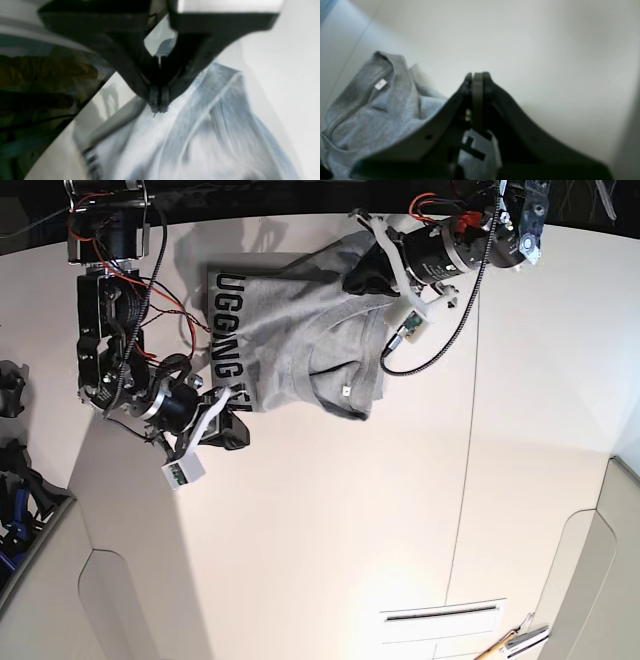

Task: Fold the T-shirt properly
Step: 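Tuck and flatten the folded bundle with both grippers, then press the folded shirt square with both grippers and open them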

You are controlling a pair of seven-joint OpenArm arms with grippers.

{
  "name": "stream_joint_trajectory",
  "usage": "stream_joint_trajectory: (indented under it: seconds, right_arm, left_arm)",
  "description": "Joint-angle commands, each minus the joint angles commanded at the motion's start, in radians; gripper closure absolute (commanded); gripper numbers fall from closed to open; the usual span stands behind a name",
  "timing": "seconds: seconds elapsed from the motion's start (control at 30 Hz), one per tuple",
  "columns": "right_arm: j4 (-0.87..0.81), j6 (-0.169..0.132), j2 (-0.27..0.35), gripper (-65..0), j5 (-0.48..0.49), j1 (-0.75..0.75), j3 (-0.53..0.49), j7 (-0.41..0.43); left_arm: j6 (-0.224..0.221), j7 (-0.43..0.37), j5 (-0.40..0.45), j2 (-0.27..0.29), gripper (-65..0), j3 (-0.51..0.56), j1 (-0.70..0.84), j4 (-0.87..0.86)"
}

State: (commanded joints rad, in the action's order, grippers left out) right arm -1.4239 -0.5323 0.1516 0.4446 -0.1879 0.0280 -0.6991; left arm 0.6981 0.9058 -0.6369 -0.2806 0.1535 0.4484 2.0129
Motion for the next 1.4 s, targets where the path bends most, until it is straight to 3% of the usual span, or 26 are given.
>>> stream_joint_trajectory:
  seconds: [0.07, 0.13, 0.33, 0.67, 0.77, 0.9, 1.13, 1.4]
  right_arm:
    - [0.045, -0.004, 0.000, 0.0, 0.000, 0.000, -0.027, 0.000]
    - [0.092, -0.034, 0.000, 0.0, 0.000, 0.000, -0.050, 0.001]
    - [0.117, -0.032, 0.000, 0.0, 0.001, -0.003, -0.058, -0.001]
    - [0.117, -0.031, 0.000, 0.0, 0.001, -0.002, -0.058, -0.005]
    - [0.117, -0.031, 0.000, 0.0, 0.047, -0.002, -0.058, -0.024]
    - [0.117, -0.033, -0.011, 0.0, 0.126, 0.002, -0.058, -0.059]
    - [0.117, -0.040, -0.072, 0.0, 0.133, 0.075, -0.059, -0.061]
    - [0.113, -0.056, -0.094, 0.0, 0.196, 0.133, -0.058, -0.069]
  left_arm:
    - [0.000, 0.000, 0.000, 0.000, 0.0, 0.010, -0.025, -0.073]
    - [0.000, 0.000, 0.000, 0.000, 0.0, 0.011, -0.059, -0.142]
    - [0.000, 0.000, 0.070, -0.004, 0.0, 0.010, -0.224, -0.318]
    - [0.000, -0.023, 0.118, -0.071, 0.0, 0.009, -0.529, -0.505]
    - [-0.003, -0.043, 0.145, -0.071, 0.0, 0.009, -0.602, -0.541]
    - [-0.009, -0.034, 0.148, -0.072, 0.0, 0.009, -0.634, -0.541]
    - [-0.040, -0.009, 0.139, -0.081, 0.0, 0.009, -0.633, -0.489]
    - [-0.081, 0.004, 0.000, -0.225, 0.0, 0.009, -0.591, -0.401]
